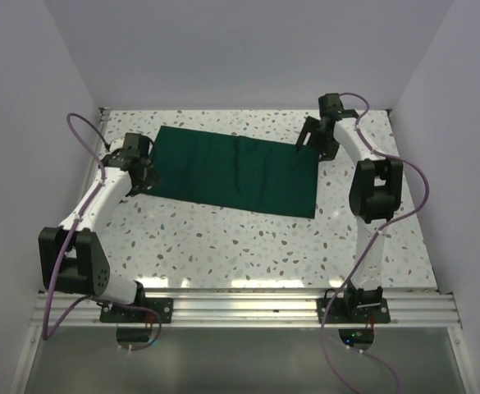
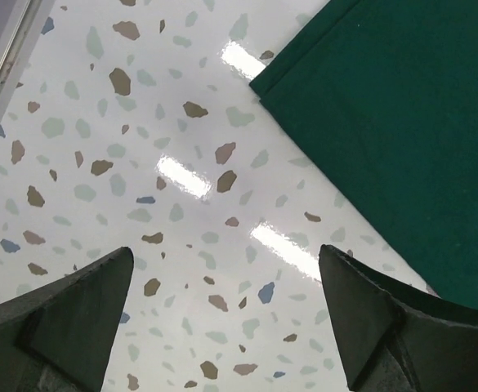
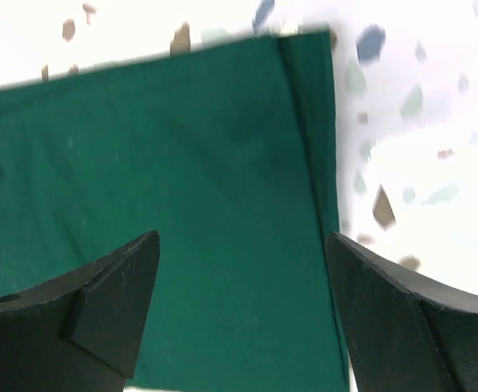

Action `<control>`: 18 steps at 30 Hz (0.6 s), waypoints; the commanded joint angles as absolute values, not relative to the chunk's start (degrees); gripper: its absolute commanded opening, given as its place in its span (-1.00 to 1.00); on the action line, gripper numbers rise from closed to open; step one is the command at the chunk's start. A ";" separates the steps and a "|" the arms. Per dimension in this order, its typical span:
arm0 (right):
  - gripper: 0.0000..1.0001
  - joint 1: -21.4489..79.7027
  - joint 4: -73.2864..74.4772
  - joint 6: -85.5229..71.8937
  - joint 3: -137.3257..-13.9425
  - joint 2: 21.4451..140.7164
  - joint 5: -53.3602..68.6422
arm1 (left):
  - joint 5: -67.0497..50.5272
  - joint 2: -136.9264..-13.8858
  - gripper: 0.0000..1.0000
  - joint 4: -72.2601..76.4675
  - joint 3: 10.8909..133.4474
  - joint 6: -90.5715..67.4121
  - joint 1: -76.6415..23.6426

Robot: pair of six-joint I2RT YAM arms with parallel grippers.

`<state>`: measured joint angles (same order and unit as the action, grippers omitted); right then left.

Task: Open and lay out the surgical kit
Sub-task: Open the surgical kit at the center of the board.

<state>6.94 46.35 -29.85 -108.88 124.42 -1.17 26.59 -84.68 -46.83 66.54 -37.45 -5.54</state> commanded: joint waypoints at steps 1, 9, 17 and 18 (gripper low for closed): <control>0.71 5.10 42.37 -31.29 -114.86 129.10 -0.18 | 25.76 -79.02 0.98 -50.70 65.13 -38.14 -5.27; 0.66 3.87 42.10 -30.32 -127.26 139.21 0.26 | 24.61 -71.02 0.95 -53.87 61.44 -40.08 -5.27; 0.57 3.08 39.20 -32.61 -130.61 143.35 4.92 | 27.07 -66.28 0.94 -58.27 60.03 -41.83 -5.27; 0.56 3.08 38.94 -33.13 -130.87 143.26 5.44 | 27.16 -66.01 0.94 -58.62 59.77 -42.10 -5.27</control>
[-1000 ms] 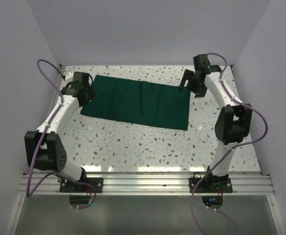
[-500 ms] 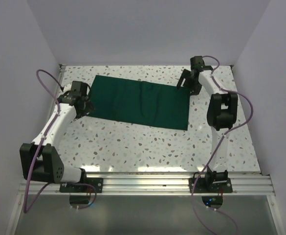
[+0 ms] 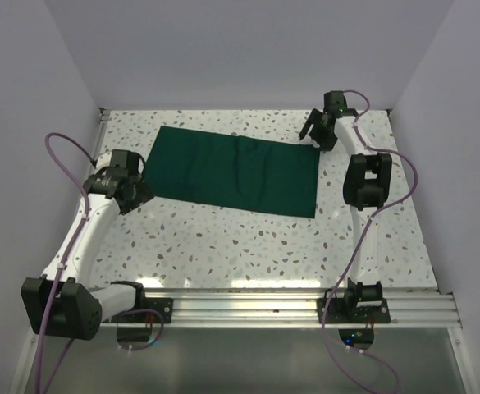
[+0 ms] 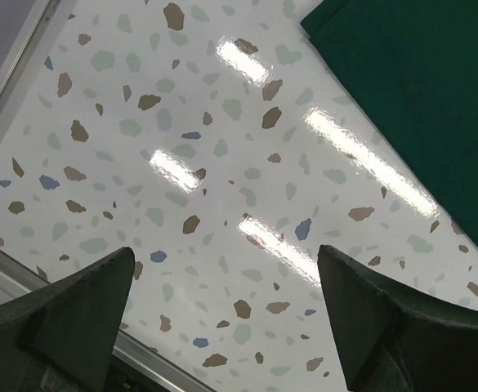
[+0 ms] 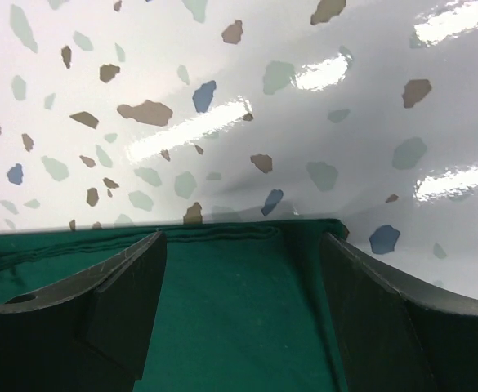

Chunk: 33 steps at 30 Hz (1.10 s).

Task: Open and lay out the surgical kit
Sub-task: Open the surgical kit at the center of the board.

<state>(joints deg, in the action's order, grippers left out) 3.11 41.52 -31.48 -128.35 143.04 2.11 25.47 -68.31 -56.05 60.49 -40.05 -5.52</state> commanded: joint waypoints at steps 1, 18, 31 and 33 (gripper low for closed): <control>0.56 3.08 38.41 -33.48 -130.96 143.17 5.62 | 27.25 -65.48 0.95 -58.97 59.33 -42.27 -5.27; 0.26 3.60 37.53 -33.67 -128.85 143.79 5.01 | 28.30 -62.84 0.94 -60.91 58.10 -43.07 -5.36; -0.70 3.60 37.27 -31.55 -119.36 140.71 3.60 | 28.56 -61.35 0.94 -61.52 57.48 -42.01 -5.27; -0.94 3.69 37.09 -31.55 -118.65 140.36 3.60 | 28.65 -61.08 0.94 -61.52 57.57 -41.84 -5.27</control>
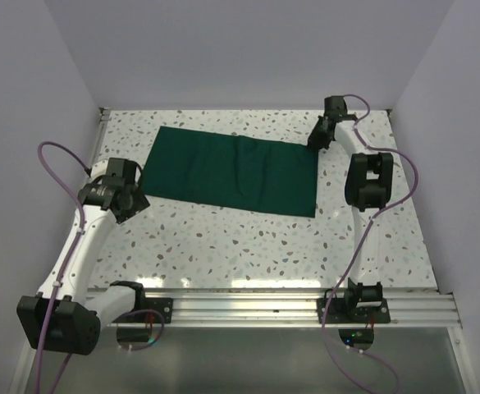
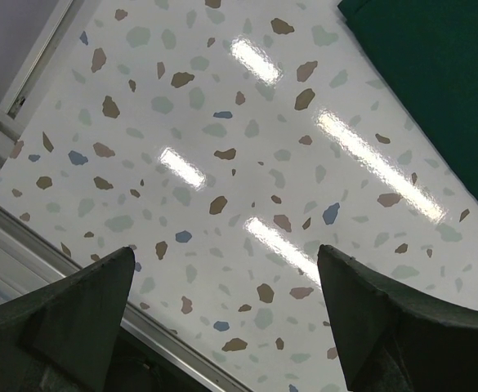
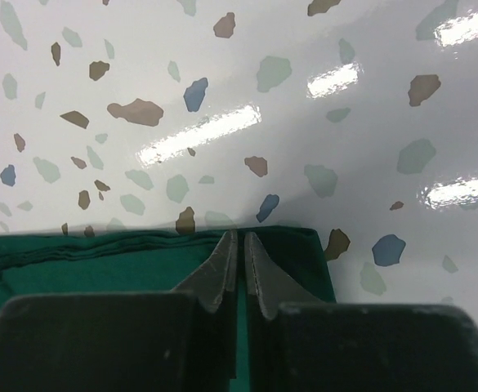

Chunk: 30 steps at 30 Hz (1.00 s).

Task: Open and lay out the surgical kit
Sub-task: Open the surgical kit at the center of the board.

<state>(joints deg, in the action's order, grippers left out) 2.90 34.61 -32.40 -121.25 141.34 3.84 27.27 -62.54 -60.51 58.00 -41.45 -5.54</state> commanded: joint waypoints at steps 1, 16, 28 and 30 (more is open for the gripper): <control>-0.98 3.60 37.18 -31.47 -118.65 140.10 3.69 | 28.74 -60.91 0.94 -61.52 57.57 -41.57 -5.27; -1.00 4.83 43.85 -29.71 -123.75 132.02 1.06 | 28.74 -58.98 0.96 -60.65 60.56 -38.24 -5.27; -1.00 5.54 49.22 -28.74 -120.86 126.04 -2.81 | 27.51 -54.59 0.98 -61.00 60.91 -35.69 -5.27; -1.00 5.89 48.87 -28.22 -119.54 124.90 -1.41 | 27.34 -54.23 0.98 -61.00 60.91 -35.60 -5.27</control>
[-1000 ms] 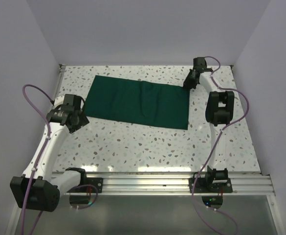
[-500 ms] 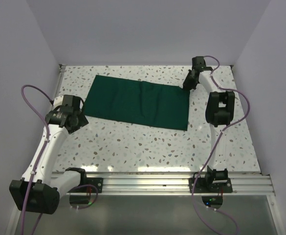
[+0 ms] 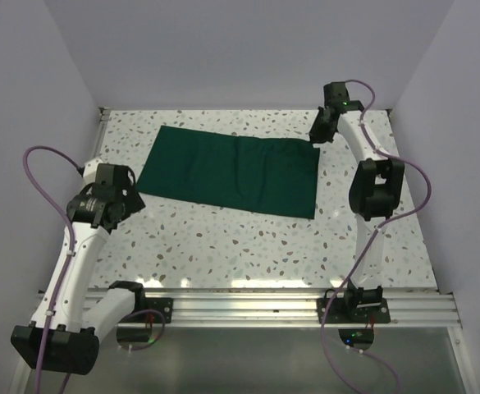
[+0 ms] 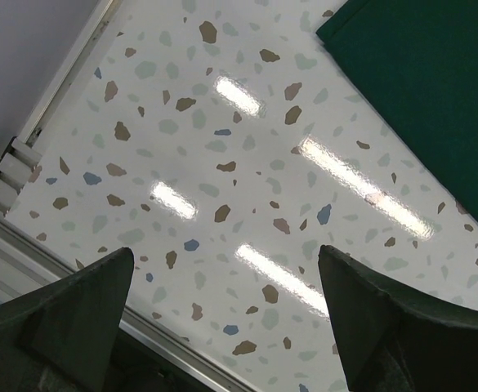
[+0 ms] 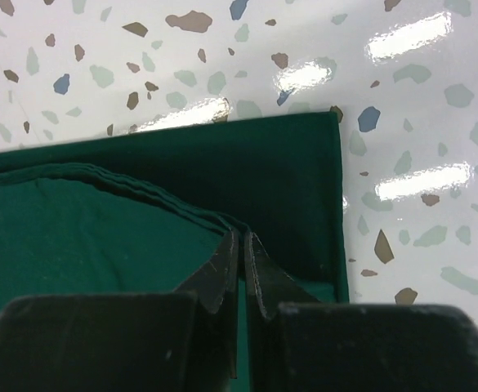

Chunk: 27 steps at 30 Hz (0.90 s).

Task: Open and lay out the surgical kit
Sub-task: Open the surgical kit at the center of the board.

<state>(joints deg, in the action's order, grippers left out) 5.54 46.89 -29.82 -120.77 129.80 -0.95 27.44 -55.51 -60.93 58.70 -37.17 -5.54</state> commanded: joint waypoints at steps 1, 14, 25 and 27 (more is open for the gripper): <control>-1.00 6.24 48.17 -28.04 -117.79 123.33 -0.88 | 27.16 -53.88 0.98 -60.91 60.91 -35.42 -5.27; -1.00 30.57 50.97 -27.59 -87.84 90.65 11.16 | 23.38 -63.54 0.99 -54.93 72.15 -32.52 -5.27; -1.00 33.75 69.16 -27.16 -53.46 50.99 21.26 | 23.47 -68.73 0.99 -51.50 75.50 -32.87 -5.27; -1.00 33.66 71.09 -26.54 -51.69 50.28 21.45 | 23.73 -69.60 0.99 -51.42 75.32 -32.96 -5.27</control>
